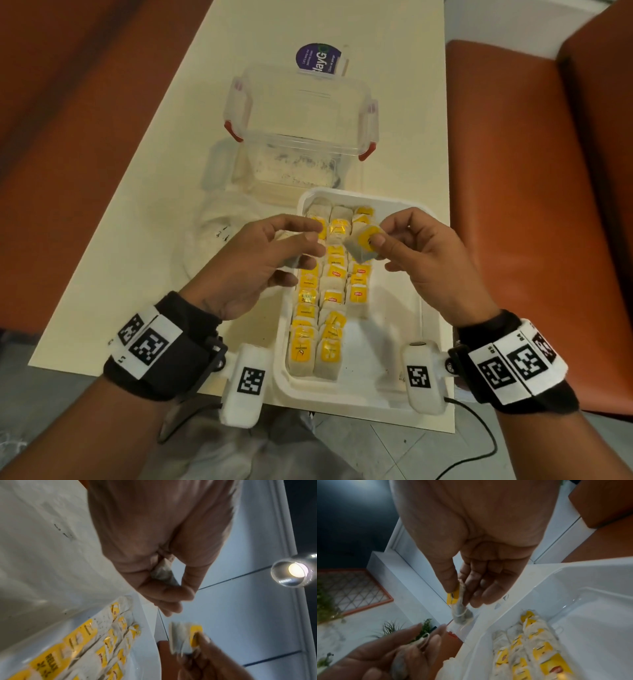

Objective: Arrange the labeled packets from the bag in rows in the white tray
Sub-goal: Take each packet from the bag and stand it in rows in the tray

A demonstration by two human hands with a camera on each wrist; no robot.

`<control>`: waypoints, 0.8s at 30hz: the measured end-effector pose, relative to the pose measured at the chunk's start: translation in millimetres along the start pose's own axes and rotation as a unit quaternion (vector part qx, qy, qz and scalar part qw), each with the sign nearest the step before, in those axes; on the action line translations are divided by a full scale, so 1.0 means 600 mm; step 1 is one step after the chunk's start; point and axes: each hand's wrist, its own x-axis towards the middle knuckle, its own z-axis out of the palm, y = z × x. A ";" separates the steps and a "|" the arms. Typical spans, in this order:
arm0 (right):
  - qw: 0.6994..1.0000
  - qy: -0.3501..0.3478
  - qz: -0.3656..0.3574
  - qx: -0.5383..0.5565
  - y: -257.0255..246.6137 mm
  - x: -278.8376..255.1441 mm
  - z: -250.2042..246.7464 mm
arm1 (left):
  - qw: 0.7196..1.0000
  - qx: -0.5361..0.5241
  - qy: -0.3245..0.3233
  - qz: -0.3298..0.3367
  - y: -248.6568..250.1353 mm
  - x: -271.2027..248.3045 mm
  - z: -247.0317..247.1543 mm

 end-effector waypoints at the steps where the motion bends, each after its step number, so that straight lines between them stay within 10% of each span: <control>1: 1.000 -0.010 0.006 -0.025 0.004 -0.001 -0.003 | 1.000 -0.026 0.001 0.001 0.001 0.001 -0.005; 10: 0.989 -0.081 0.061 -0.107 0.027 -0.015 -0.009 | 0.995 -0.085 -0.055 -0.003 -0.009 -0.004 -0.022; 17: 0.903 -0.270 0.117 -0.313 0.045 -0.036 0.004 | 0.996 0.015 -0.091 0.005 -0.013 -0.019 -0.015; 24: 0.855 -0.279 0.131 -0.417 0.071 -0.021 0.026 | 0.996 0.017 -0.086 0.003 -0.015 -0.022 -0.009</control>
